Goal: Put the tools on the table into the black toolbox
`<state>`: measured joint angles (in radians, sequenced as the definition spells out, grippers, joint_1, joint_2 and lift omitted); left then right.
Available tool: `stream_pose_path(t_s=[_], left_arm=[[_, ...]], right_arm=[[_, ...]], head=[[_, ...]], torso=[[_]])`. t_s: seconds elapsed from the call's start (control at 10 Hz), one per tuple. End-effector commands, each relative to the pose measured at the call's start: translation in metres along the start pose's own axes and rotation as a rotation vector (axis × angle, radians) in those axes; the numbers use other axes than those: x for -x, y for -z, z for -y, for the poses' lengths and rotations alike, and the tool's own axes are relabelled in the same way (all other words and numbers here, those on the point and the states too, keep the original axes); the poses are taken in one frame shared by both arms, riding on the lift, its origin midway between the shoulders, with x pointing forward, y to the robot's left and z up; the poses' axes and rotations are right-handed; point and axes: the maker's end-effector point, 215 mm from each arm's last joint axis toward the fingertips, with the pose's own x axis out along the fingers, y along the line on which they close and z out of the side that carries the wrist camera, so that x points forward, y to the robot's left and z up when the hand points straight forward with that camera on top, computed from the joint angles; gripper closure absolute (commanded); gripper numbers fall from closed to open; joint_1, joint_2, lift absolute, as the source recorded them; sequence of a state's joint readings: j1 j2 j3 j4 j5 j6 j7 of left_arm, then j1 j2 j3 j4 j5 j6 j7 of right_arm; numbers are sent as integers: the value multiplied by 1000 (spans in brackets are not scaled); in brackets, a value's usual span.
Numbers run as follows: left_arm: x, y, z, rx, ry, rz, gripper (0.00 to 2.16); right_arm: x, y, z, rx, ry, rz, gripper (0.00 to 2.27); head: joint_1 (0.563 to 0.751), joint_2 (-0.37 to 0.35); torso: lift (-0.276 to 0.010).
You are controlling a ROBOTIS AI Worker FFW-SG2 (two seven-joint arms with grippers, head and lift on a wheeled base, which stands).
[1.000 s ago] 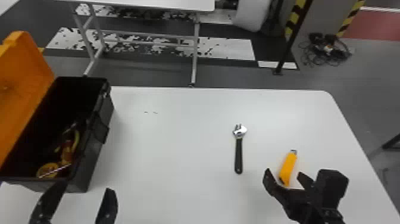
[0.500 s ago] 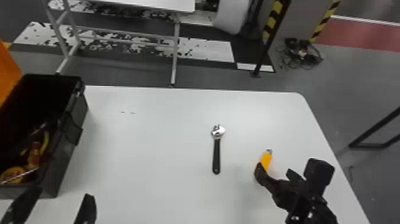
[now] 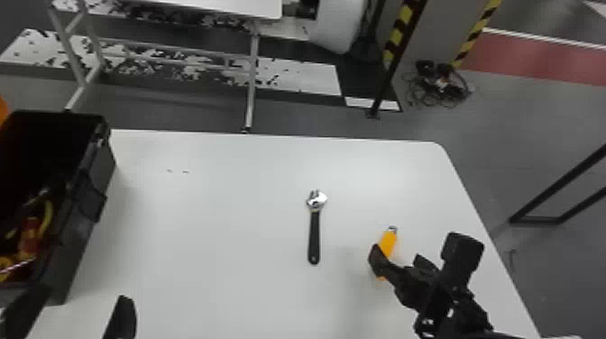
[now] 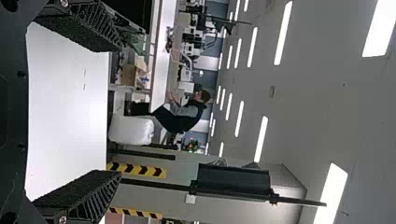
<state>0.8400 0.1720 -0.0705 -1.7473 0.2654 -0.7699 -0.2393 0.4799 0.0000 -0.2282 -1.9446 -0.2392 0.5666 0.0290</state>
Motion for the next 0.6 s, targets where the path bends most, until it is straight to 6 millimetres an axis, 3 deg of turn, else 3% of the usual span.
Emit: stream_pose_path(t_s=[0.0, 0.5], left_arm=[[-2, 2, 0, 0, 2, -5, 53], [-5, 5, -1, 0, 9, -14, 53]], right_arm=[[-2, 2, -2, -5, -4, -14, 181], [-7, 14, -7, -10, -12, -46, 188]], head=[[695, -194], [695, -188]], torso=[[-75], [-75]])
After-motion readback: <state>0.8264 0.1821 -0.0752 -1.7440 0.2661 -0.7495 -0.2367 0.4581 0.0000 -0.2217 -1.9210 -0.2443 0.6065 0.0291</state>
